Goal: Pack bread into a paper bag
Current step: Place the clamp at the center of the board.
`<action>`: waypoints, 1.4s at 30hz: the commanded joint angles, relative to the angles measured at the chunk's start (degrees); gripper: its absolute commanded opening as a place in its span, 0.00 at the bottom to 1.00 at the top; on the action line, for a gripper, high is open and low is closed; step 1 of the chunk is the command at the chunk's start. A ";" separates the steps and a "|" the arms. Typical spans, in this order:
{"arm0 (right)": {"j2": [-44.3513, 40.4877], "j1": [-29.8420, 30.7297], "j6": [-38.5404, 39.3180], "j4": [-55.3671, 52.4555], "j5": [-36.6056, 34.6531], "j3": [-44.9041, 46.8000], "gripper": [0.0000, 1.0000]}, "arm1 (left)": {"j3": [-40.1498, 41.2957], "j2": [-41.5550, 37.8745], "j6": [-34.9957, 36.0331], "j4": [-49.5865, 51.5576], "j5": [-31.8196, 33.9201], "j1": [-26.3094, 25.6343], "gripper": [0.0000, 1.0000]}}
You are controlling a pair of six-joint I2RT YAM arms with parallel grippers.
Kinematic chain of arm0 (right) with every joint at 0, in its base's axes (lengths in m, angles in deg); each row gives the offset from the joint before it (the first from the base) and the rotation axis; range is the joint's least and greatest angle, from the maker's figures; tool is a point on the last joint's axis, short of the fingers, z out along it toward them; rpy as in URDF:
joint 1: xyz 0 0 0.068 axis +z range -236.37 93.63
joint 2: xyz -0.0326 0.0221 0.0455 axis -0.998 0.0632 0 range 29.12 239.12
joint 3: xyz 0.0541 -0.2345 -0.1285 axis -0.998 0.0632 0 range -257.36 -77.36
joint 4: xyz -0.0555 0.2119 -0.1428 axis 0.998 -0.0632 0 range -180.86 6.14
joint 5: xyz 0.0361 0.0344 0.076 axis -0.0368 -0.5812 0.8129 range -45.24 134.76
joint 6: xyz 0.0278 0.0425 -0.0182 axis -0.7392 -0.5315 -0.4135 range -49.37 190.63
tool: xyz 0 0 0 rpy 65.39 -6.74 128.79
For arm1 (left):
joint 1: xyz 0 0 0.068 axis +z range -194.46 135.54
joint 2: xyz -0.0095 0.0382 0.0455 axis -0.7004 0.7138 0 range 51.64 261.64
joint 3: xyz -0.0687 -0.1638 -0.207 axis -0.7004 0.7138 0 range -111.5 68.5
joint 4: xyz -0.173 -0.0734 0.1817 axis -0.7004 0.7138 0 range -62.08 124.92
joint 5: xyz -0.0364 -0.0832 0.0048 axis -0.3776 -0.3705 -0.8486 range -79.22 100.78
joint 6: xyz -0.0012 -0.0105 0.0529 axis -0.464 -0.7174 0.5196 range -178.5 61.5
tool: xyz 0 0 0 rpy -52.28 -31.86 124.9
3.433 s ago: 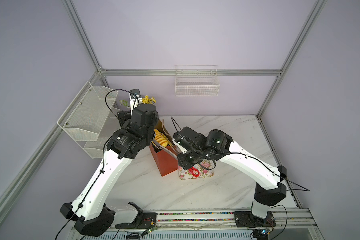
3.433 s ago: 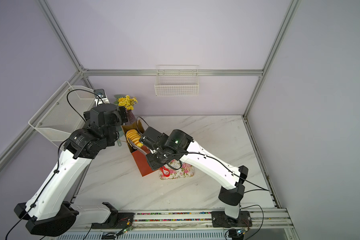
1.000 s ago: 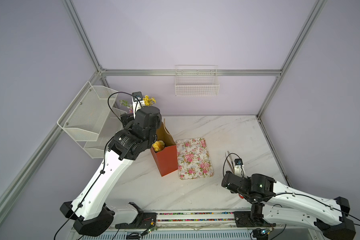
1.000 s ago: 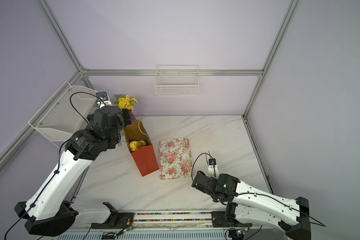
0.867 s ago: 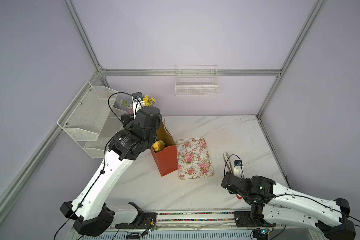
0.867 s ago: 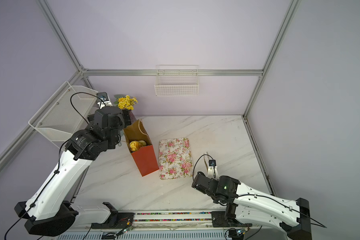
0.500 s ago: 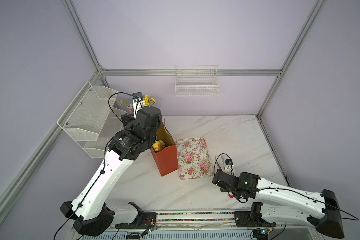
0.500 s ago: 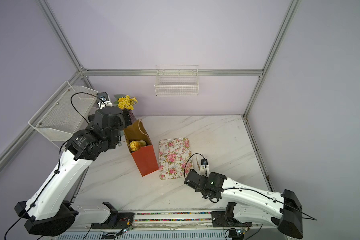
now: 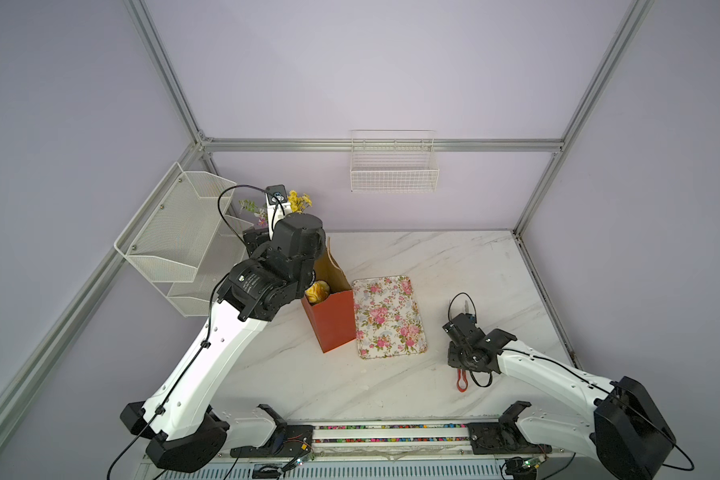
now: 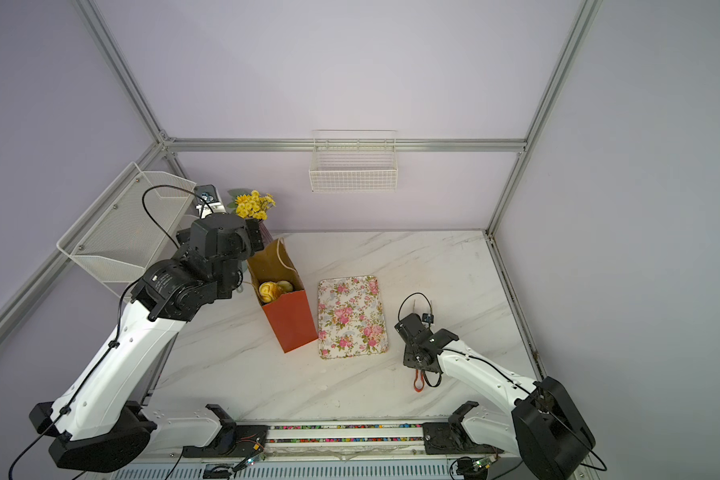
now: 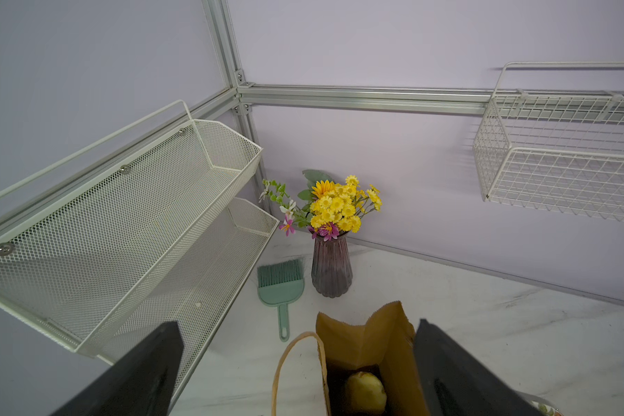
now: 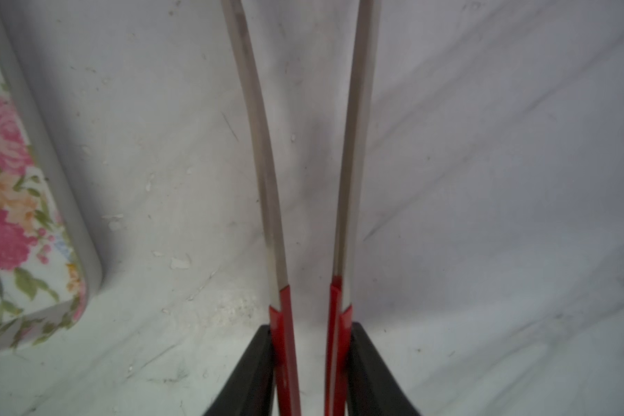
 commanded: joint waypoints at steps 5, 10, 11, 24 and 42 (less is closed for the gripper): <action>8.33 -5.04 9.10 10.68 11.47 -2.73 0.35 | -3.37 1.30 0.52 -0.31 0.95 -0.72 1.00; 17.72 -8.63 14.56 11.36 13.34 -9.26 0.35 | -2.85 0.92 0.85 -0.31 1.54 -0.79 1.00; 19.25 -9.18 15.35 11.38 13.69 -10.38 0.35 | -2.62 0.72 0.93 -0.31 1.82 -0.79 1.00; 30.99 -11.15 21.17 9.80 14.86 -25.78 0.45 | -0.44 -2.37 1.07 0.72 5.26 -0.94 1.00; 18.24 -11.20 24.63 -2.30 4.66 -32.96 0.61 | -1.63 -0.64 -0.79 5.21 4.87 -0.97 1.00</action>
